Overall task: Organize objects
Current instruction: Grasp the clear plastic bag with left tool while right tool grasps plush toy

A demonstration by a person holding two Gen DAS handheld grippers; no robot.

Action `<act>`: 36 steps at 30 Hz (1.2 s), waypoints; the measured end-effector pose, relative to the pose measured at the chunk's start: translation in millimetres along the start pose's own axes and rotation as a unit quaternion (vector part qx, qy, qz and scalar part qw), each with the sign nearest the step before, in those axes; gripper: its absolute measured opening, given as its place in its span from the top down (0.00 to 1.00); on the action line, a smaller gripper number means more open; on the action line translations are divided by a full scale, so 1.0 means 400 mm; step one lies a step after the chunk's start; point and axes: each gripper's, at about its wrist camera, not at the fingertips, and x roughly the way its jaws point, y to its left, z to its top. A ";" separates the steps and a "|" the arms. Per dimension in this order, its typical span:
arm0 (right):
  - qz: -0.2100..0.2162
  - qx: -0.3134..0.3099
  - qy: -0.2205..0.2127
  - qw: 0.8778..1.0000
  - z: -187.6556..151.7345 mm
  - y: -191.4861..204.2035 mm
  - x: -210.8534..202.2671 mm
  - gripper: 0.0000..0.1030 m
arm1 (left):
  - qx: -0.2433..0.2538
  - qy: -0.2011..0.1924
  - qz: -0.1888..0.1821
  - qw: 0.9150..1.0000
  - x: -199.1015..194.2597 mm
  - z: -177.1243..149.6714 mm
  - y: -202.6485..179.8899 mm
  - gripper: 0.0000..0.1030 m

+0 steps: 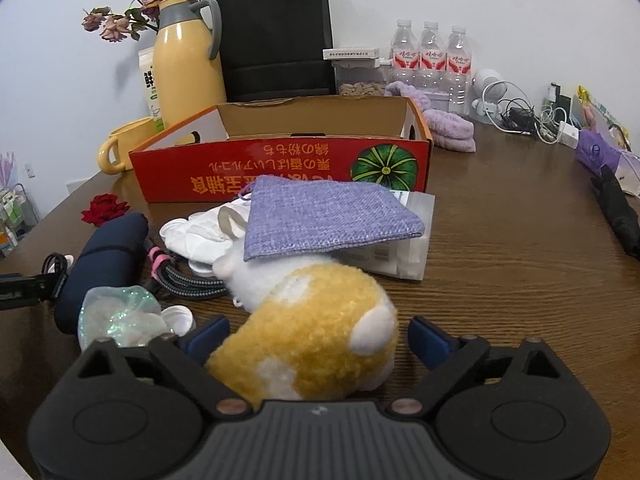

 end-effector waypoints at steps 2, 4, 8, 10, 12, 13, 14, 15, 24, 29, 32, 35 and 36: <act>0.005 0.002 0.001 1.000 -0.001 -0.002 0.002 0.11 | 0.000 0.001 0.000 1.000 0.006 -0.002 -0.004 0.43; 0.008 0.002 0.001 1.000 -0.001 -0.003 0.004 0.12 | 0.004 -0.003 -0.002 1.000 0.006 -0.003 -0.009 0.51; 0.015 0.004 0.004 1.000 -0.001 -0.002 0.007 0.14 | 0.012 -0.009 0.002 1.000 0.002 -0.006 -0.017 0.59; 0.016 0.004 0.003 1.000 -0.002 -0.002 0.007 0.15 | 0.014 -0.011 0.002 1.000 0.000 -0.008 -0.018 0.59; 0.022 0.006 0.002 1.000 -0.004 -0.004 0.004 0.18 | 0.014 -0.011 0.001 1.000 -0.001 -0.008 -0.018 0.59; 0.023 0.006 0.002 1.000 -0.004 -0.004 0.003 0.19 | 0.014 -0.010 0.002 1.000 -0.002 -0.008 -0.018 0.59; 0.022 0.006 0.002 1.000 -0.005 -0.004 0.002 0.19 | 0.013 -0.010 0.002 1.000 -0.002 -0.008 -0.018 0.59; 0.022 0.006 0.002 1.000 -0.006 -0.004 0.001 0.19 | 0.013 -0.009 0.002 1.000 -0.003 -0.008 -0.018 0.56; 0.027 0.010 -0.006 1.000 -0.012 -0.010 -0.016 0.25 | 0.002 -0.080 -0.062 0.995 -0.122 -0.016 -0.048 0.02; 0.034 0.015 -0.018 0.999 -0.019 -0.022 -0.042 0.30 | 0.045 -0.087 -0.136 0.986 -0.166 -0.030 -0.127 0.00; 0.034 0.016 -0.025 0.999 -0.024 -0.033 -0.061 0.30 | 0.057 -0.082 -0.163 0.982 -0.169 -0.034 -0.167 0.00; 0.034 0.016 -0.030 0.999 -0.031 -0.046 -0.079 0.30 | 0.073 -0.070 -0.183 0.978 -0.171 -0.042 -0.201 0.00; 0.034 0.016 -0.032 0.999 -0.032 -0.050 -0.084 0.30 | 0.077 -0.066 -0.188 0.977 -0.170 -0.048 -0.214 0.00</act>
